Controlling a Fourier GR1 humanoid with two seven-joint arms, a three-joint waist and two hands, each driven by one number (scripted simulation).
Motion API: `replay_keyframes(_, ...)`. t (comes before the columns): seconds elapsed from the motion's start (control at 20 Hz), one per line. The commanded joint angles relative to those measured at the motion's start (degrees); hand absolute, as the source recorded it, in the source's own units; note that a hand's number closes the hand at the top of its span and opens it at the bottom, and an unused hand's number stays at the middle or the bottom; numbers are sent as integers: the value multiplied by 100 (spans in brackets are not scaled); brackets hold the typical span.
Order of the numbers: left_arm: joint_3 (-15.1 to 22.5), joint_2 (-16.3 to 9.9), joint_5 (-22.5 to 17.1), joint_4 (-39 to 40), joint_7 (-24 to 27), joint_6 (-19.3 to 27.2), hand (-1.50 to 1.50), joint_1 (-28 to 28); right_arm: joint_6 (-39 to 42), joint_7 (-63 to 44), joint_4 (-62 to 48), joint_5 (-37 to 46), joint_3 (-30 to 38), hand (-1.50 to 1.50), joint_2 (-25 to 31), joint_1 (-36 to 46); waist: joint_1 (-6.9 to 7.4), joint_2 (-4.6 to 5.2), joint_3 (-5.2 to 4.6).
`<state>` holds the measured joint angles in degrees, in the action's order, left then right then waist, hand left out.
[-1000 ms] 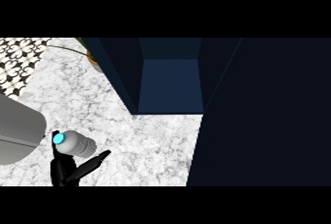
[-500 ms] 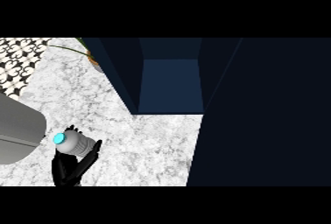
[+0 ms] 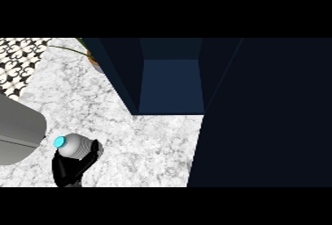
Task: Pick up the bottled water, place it into the cabinet and close the cabinet
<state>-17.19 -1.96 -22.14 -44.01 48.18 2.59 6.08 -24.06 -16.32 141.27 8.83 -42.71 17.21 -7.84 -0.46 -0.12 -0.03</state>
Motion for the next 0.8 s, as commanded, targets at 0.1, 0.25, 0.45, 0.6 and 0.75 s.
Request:
replay_keyframes(0.1, 191, -1, -27, -130, -9, -318, 150, 82, -40, -34, 482, 506, -241, -150, 177, -336, 1, -3, 3)
replay_keyframes(0.25, 788, 181, 433, 57, 187, -749, 150, -31, 0, 34, 228, 215, 19, -150, 155, -35, -7, 2, 2)
replay_keyframes(0.45, 1206, 129, 496, -649, -483, -1052, 150, -211, -78, -246, 549, 443, -152, -150, 162, -46, 25, -18, 4)
replay_keyframes(0.6, 1573, 193, 438, -590, 124, -825, 150, -354, -35, 37, 452, 330, -105, -150, 216, -151, 15, -5, 4)
replay_keyframes(0.75, 1647, 148, 571, -1385, -699, -763, 150, -457, -110, 9, 464, 393, -286, -150, 172, -147, 31, -9, 6)
